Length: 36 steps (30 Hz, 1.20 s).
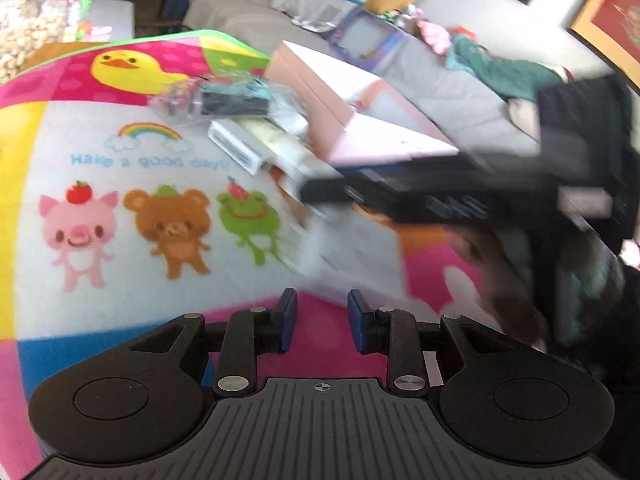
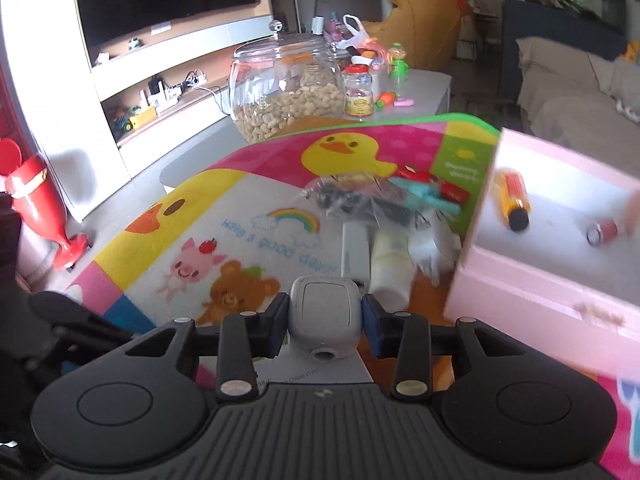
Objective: Organize rigid objects
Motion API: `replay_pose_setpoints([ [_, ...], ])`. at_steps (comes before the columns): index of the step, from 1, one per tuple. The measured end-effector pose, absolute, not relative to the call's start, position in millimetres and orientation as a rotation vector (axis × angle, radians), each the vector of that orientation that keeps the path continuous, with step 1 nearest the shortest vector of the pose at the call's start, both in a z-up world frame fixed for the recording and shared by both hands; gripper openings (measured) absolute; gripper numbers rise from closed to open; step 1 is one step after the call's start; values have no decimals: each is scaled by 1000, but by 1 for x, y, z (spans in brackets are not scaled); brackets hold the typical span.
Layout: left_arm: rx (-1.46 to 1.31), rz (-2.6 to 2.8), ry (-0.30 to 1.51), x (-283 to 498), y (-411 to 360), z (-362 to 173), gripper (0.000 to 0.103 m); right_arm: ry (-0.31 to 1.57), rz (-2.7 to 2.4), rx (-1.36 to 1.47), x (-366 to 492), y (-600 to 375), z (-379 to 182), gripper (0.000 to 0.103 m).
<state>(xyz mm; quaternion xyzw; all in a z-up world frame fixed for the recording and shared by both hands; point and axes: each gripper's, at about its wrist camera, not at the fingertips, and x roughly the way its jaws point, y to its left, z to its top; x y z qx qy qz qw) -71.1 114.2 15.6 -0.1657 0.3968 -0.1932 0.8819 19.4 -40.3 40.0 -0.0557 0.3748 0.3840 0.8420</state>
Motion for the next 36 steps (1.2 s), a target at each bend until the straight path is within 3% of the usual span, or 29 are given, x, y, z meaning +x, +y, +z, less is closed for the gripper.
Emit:
replay_pose_setpoints([
  [9,-342,-384,854,-67,114,27,31,692,618,-127,11,-95,46,39],
  [18,-145,-493,896,-68,48,24,32,765,612,-78,-7,-128,20,39],
  [26,-112,-230,850,-58,96,29,33,830,755,60,-14,-106,15,39],
  [32,-21,-279,884,-60,91,29,34,768,709,9,-13,-95,22,39],
  [33,7,-305,887,-63,86,28,36,739,683,1,-13,-100,26,38],
  [35,74,-337,880,-68,71,26,58,679,617,-32,-14,-110,33,38],
  [36,91,-350,883,-67,64,25,63,645,568,-62,-14,-115,37,38],
])
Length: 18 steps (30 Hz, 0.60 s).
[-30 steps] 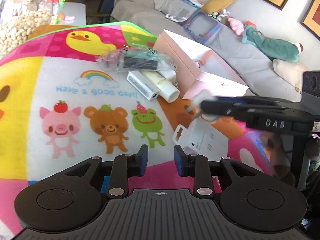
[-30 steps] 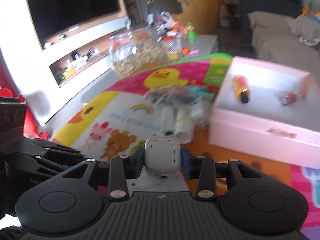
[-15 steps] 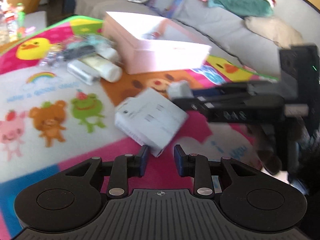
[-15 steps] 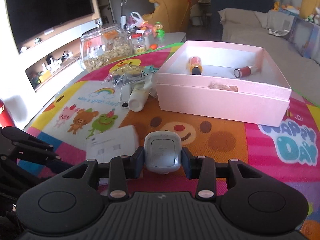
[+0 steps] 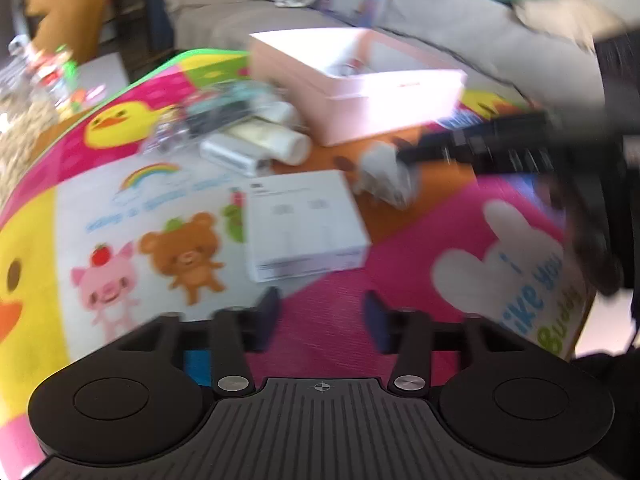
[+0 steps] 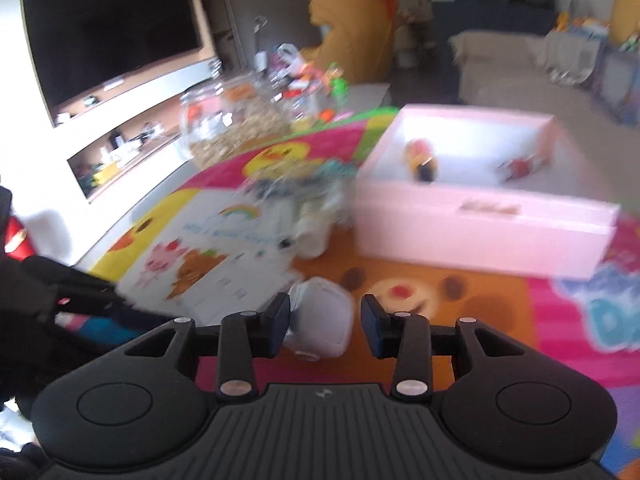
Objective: Organize rigid objects
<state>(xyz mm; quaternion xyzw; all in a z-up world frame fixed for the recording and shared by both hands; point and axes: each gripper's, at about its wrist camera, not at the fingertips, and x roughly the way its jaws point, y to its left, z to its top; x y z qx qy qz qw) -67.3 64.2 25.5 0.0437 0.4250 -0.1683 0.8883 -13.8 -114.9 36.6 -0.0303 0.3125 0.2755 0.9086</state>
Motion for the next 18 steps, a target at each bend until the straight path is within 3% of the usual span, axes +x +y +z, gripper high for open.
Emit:
replay_pose_setpoints([
  [2,84,-365,892,-66,55,23,86,613,509,-95,-13,-124,39,38],
  [4,83,-375,900,-66,46,19,97,619,487,-82,-9,-134,39,39],
  [7,97,-360,892,-66,36,18,97,654,463,-57,-3,-143,30,39],
  [9,36,-387,900,-67,39,23,96,689,455,-37,1,-146,20,47],
  [13,18,-310,813,-70,44,43,90,732,450,-11,4,-149,2,51],
  [18,-18,-199,748,-49,52,45,89,722,478,-5,2,-147,0,63],
])
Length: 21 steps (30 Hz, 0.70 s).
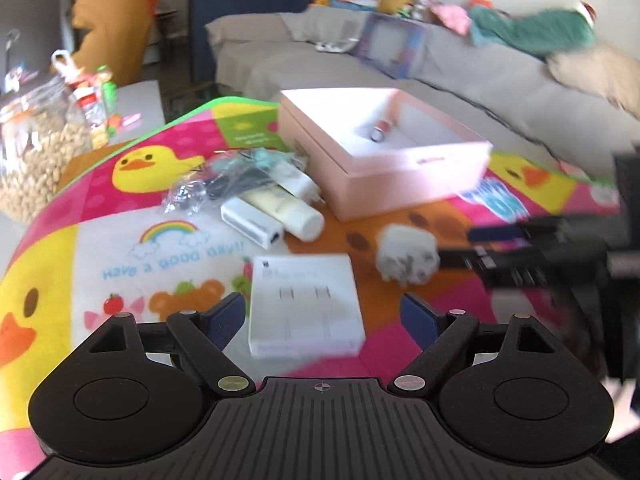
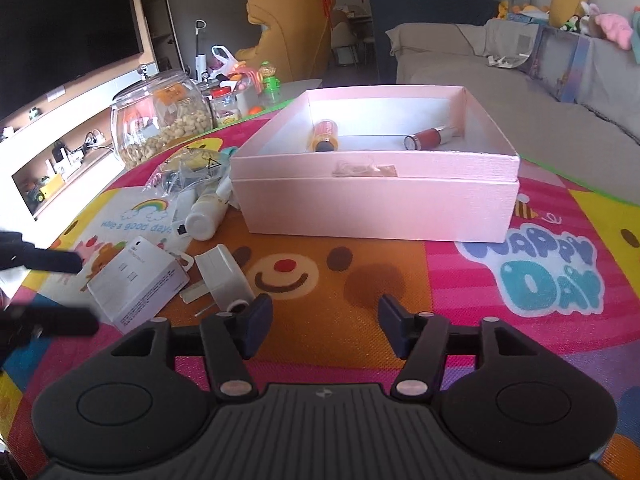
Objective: Organize rigid objects
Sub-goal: 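Grasp the white Apple USB-C cable box with the left gripper and lift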
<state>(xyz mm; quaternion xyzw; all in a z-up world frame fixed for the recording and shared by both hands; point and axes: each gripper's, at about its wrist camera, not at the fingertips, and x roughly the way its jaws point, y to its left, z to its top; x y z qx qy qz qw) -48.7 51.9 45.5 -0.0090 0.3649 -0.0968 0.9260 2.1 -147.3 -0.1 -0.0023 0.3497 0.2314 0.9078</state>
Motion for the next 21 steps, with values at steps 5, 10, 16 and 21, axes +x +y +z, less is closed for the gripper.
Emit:
replay_pose_setpoints([
  [5,0,-147,786,-21,49,24,89,710,492,2,-1,-148,-1,74],
  [10,-3,-168,800,-16,44,13,94,742,531,47,5,-152,-1,87],
  [16,53,-161,785,-25,37,7,95,806,597,67,9,-147,3,103],
  [21,42,-149,758,-28,38,6,95,748,644,72,-4,-146,13,93],
])
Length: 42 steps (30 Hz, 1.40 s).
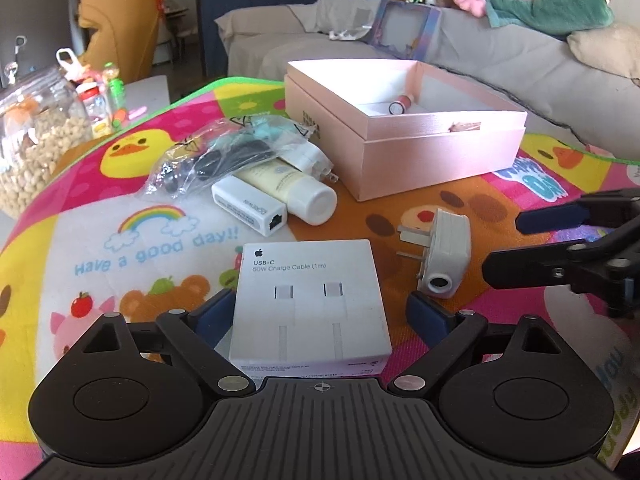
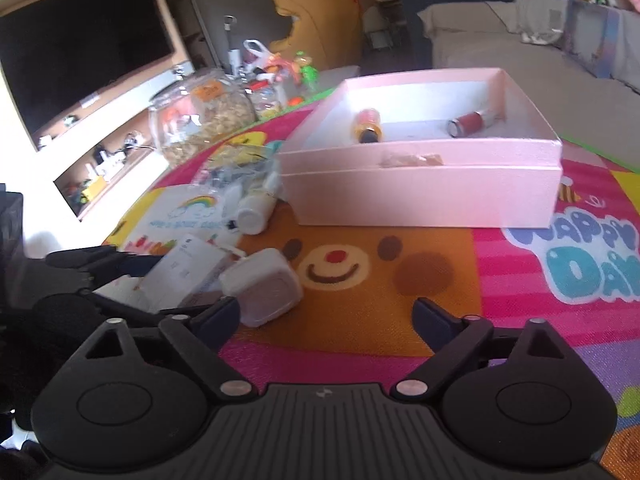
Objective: Organize rigid objects
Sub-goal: 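Grasp the white Apple USB-C cable box with the left gripper and lift, then grasp the white plug adapter with the right gripper while the left holds the cable box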
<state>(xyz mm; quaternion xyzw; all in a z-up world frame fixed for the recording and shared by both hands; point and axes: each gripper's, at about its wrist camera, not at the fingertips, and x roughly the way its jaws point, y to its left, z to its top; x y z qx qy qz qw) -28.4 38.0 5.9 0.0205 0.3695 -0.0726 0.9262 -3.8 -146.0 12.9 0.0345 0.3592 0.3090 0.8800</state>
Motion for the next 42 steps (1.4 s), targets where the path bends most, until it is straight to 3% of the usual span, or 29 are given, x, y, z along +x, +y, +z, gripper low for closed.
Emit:
replay_pose_setpoints([
  [3,37,-122,724,-34,40,6,84,720,664,35,-4,-134,21,89],
  [4,32,-112,715,-36,42,7,75,721,664,36,-1,-130,22,88],
  [7,18,-118,706,-37,47,8,75,766,682,69,13,-118,18,78],
  [9,24,-116,704,-38,47,9,75,802,690,74,20,-109,13,59],
  [11,38,-117,702,-40,46,10,75,825,690,72,20,-104,12,49],
  [18,50,-230,698,-64,34,22,75,733,636,63,-16,-136,40,47],
  [19,41,-256,696,-68,31,27,74,712,619,71,-21,-146,46,43],
  [20,35,-286,693,-71,28,33,74,695,602,79,-26,-155,51,28],
  [21,35,-317,690,-73,24,39,74,680,579,91,-29,-165,56,25],
  [28,69,-374,621,-59,-1,83,74,600,478,129,-40,-209,63,26],
  [29,69,-362,612,-57,-1,88,74,605,489,117,-41,-209,60,30],
  [30,70,-346,604,-56,0,91,74,615,505,97,-42,-207,57,45],
  [32,66,-305,595,-54,6,95,74,612,521,56,-45,-196,50,58],
  [42,-92,-176,660,-61,67,75,75,693,639,-82,-19,-110,22,58],
])
